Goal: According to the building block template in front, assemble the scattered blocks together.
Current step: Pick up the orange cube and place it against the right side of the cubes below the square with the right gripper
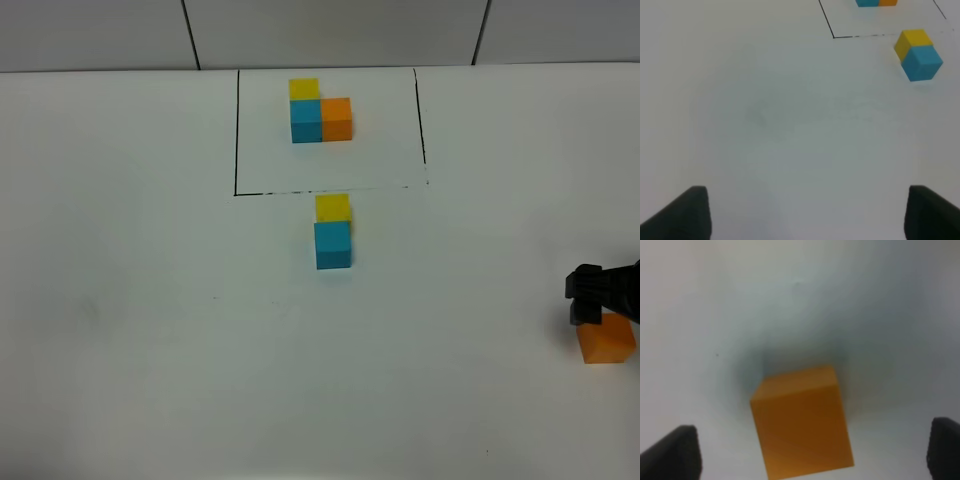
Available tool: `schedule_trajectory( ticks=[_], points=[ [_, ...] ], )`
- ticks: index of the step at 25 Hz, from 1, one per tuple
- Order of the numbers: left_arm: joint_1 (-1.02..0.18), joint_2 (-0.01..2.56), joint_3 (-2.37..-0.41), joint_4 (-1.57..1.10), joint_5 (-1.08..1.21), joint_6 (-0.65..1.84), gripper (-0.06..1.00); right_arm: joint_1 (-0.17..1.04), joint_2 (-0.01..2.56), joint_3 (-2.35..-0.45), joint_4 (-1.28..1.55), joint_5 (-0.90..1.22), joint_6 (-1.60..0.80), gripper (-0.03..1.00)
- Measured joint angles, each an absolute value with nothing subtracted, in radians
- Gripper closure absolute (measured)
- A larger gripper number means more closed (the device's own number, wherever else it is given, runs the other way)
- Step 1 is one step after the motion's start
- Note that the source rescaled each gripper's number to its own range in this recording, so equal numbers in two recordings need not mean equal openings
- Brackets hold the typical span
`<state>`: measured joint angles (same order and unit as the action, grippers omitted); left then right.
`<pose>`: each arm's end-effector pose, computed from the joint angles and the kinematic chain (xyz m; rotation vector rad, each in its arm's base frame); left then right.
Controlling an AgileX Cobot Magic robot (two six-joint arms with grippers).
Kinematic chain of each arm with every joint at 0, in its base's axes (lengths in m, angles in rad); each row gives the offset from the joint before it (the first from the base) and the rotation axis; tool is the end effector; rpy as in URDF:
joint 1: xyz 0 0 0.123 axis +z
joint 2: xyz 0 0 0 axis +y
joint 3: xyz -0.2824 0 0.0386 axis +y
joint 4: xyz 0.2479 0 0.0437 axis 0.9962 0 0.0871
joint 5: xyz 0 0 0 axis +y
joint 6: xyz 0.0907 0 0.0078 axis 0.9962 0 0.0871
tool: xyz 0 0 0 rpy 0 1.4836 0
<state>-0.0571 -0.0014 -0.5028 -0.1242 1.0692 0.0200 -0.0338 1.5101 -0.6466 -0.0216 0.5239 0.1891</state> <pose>-0.0066 -0.0095 0.2778 0.0856 2.0448 -0.1719 0.2397 -0.0091 0.1594 0.2947 2.8556 0.0112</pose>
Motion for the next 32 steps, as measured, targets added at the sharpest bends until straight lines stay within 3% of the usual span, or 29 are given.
schedule_trajectory(
  ticks=[14, 19, 22, 25, 28, 30, 32],
  points=[
    [-0.057, -0.001, -0.503, -0.124, 1.069, 0.020, 0.29, -0.063, 1.652, -0.619, -0.022, 0.440, 0.029, 0.14],
    [-0.057, -0.001, -0.503, -0.124, 1.069, 0.020, 0.29, -0.063, 1.672, -0.619, -0.021, 0.425, 0.011, 0.20],
    [-0.057, -0.001, -0.503, -0.124, 1.069, 0.020, 0.29, -0.063, 1.672, -0.619, -0.012, 0.419, 0.009, 0.30],
    [-0.057, -0.001, -0.503, -0.124, 1.069, 0.020, 0.29, -0.063, 1.672, -0.619, 0.007, 0.414, 0.008, 0.46],
    [-0.057, -0.001, -0.503, -0.124, 1.069, 0.020, 0.29, -0.063, 1.672, -0.619, 0.025, 0.409, 0.008, 0.70],
    [-0.057, -0.001, -0.503, -0.124, 1.069, 0.020, 0.29, -0.063, 1.672, -0.619, 0.031, 0.409, 0.008, 0.94],
    [-0.057, -0.001, -0.503, -0.124, 1.069, 0.020, 0.29, -0.063, 1.672, -0.619, 0.032, 0.410, 0.000, 0.94]
  ],
)
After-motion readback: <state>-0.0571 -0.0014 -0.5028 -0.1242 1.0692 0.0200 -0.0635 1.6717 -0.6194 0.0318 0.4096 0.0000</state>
